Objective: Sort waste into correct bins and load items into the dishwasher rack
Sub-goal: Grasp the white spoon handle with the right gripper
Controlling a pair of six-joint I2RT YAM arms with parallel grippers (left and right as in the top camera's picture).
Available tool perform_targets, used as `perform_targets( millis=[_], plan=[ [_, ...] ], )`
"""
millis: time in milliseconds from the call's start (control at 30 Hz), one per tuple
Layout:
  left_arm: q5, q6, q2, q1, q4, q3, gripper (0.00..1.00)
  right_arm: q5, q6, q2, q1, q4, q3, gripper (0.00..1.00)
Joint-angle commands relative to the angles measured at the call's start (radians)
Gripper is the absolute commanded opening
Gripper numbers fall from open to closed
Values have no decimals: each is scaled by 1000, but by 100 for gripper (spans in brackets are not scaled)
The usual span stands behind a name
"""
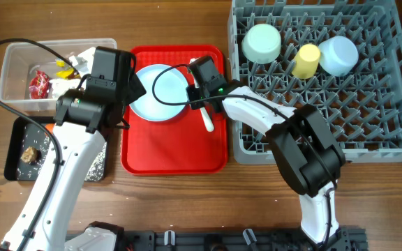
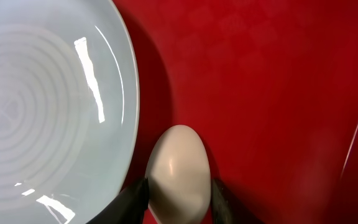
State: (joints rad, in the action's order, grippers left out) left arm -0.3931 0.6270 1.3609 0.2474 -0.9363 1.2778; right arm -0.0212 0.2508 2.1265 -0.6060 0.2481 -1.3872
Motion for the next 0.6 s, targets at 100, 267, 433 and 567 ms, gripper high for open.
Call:
perform_targets(
  millis=[100, 267, 433, 567],
  plan=[
    [-19, 9, -20, -3, 0, 7, 100, -15, 14, 28, -6, -1, 8, 35],
    [-19, 9, -20, -3, 0, 7, 100, -18, 15, 43, -6, -2, 8, 35],
    [-19, 9, -20, -3, 0, 7, 100, -18, 23, 43, -6, 0, 8, 34],
    [-19, 9, -20, -3, 0, 7, 100, -18, 40, 43, -6, 2, 8, 31]
  ],
)
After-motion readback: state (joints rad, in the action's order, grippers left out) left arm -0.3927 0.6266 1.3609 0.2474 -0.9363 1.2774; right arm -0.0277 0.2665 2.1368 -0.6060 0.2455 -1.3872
